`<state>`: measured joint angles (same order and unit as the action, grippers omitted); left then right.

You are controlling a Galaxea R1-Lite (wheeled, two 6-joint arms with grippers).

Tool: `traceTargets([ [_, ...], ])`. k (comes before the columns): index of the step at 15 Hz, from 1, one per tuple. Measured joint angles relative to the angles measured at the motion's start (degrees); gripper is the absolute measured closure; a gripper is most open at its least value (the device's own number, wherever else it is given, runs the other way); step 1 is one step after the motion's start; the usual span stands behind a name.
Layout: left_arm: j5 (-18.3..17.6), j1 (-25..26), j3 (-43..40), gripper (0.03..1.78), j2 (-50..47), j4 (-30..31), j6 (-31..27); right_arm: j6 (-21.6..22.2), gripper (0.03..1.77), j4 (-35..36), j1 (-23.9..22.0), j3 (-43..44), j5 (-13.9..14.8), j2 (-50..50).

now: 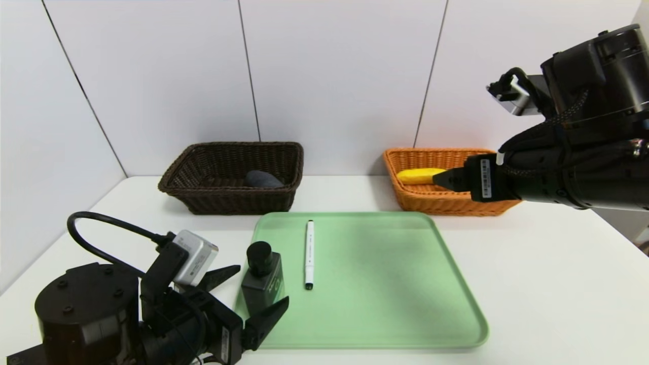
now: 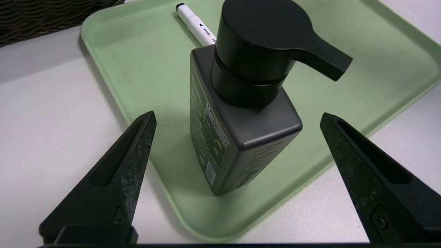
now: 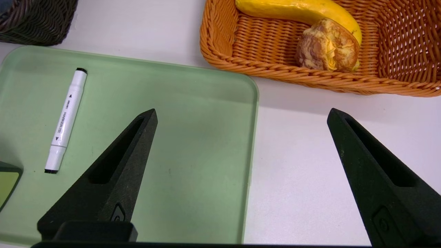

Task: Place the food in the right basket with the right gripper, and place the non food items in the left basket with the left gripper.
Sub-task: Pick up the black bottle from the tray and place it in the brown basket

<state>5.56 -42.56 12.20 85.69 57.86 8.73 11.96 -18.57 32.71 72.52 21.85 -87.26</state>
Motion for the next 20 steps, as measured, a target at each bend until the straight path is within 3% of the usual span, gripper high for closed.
traceTargets([
  [7,0.3,-0.1,0.2,0.12,1.9,0.6,0.0,-0.1,0.1,0.0,0.1,-0.7,0.0,0.4],
  [15,2.2,-0.1,-0.1,0.12,8.0,10.2,-0.3,-0.1,0.1,0.0,0.0,-1.5,0.0,0.8],
  [20,2.2,-0.1,-0.3,0.12,9.3,10.8,-0.3,-0.1,0.1,0.1,0.1,-2.0,-0.1,0.8],
])
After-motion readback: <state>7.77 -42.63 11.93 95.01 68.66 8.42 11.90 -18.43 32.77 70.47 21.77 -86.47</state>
